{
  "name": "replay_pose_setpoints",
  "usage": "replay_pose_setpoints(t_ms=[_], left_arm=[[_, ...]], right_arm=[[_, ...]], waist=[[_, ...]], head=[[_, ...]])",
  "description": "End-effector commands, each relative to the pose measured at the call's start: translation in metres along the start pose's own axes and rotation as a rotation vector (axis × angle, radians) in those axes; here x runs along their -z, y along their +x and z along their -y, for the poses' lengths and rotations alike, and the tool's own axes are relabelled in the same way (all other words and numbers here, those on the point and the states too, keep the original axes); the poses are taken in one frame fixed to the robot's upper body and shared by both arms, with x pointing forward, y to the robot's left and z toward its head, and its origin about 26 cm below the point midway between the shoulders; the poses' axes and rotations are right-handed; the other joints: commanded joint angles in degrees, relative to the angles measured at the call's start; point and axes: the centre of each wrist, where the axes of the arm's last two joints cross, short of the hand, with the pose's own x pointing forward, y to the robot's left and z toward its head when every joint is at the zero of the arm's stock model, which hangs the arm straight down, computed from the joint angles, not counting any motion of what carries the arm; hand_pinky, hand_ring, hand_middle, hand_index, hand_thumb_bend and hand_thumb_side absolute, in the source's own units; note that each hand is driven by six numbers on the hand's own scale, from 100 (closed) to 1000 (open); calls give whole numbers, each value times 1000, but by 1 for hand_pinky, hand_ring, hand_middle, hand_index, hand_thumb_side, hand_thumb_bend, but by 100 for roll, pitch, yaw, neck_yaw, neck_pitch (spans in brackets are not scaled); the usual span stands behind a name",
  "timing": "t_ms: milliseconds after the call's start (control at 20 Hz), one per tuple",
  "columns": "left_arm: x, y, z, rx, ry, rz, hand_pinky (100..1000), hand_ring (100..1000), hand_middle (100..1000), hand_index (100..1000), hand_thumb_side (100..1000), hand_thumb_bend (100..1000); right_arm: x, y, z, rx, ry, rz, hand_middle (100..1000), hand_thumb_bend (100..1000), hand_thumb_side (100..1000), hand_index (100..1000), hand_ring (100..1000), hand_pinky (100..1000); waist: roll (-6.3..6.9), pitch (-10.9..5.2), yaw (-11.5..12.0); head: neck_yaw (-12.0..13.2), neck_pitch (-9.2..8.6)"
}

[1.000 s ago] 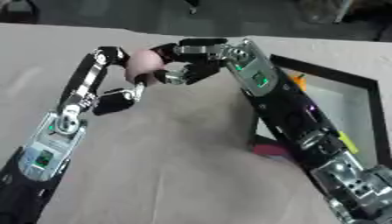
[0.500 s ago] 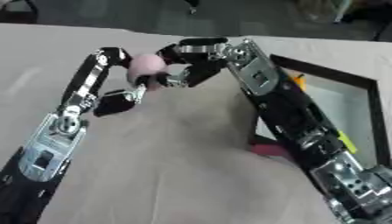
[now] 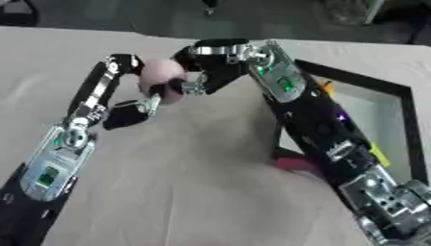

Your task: Pick up the objects with one hand, pass them to the other hand, and then place them into the box on the other side of the table.

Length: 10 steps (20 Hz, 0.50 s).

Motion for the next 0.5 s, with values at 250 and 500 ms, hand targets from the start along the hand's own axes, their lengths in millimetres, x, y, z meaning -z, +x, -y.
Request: replay_pose_setpoints(t_ms=[250,500], left_arm=[[4,7,-3,-14,13,37,801,579,497,542,106,258],[2,4,-4,-8,14,47,836,648,582,692,480,721]], right_arm=[[-3,13,12,-36,-31,23,537,100,264,589,1000,959],[-7,14,14,-38,-72,9,531,100,224,587,1000,953]], waist=[[-34,-132,-15],[-32,-134,-18]], head=[[-22,-70],[-19,-73]])
